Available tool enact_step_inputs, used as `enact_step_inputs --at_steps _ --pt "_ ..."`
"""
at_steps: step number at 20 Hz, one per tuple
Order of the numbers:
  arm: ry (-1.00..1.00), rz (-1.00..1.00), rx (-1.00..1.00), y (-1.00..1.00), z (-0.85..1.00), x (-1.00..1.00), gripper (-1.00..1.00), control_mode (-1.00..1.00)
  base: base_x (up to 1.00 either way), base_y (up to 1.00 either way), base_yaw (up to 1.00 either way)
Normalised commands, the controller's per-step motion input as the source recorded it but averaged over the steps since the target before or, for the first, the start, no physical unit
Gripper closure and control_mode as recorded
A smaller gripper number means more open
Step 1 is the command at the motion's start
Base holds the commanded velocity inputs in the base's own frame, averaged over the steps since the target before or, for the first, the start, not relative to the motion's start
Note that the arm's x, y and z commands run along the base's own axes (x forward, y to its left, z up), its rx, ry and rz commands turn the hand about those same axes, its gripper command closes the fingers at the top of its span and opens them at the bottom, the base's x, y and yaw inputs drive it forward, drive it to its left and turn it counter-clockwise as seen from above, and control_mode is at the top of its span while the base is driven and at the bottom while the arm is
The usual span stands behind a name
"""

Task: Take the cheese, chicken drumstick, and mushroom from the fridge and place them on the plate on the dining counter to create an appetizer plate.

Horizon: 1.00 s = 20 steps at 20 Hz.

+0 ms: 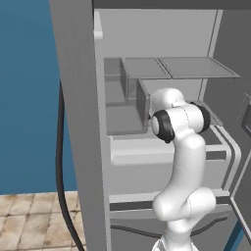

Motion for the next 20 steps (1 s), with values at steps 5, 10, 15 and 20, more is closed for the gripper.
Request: enact_step_inputs --at_steps 5,10,15,20 --pt "0.07 -0.10 0.00 -0.18 -0.71 0.00 1.00 -1.00 0.00 0.00 0.00" --pt "0.04 -0.08 0.00 -0.12 -0.59 0.00 1.00 -1.00 0.00 0.00 0.00" --pt "0.00 -0.09 0.00 -0.19 -0.51 -0.61 1.00 -1.00 0.00 0.00 0.00" --pt "-0.01 -0.13 0.03 -0.55 -0.37 -1.00 1.00 -1.00 0.00 0.00 0.00"
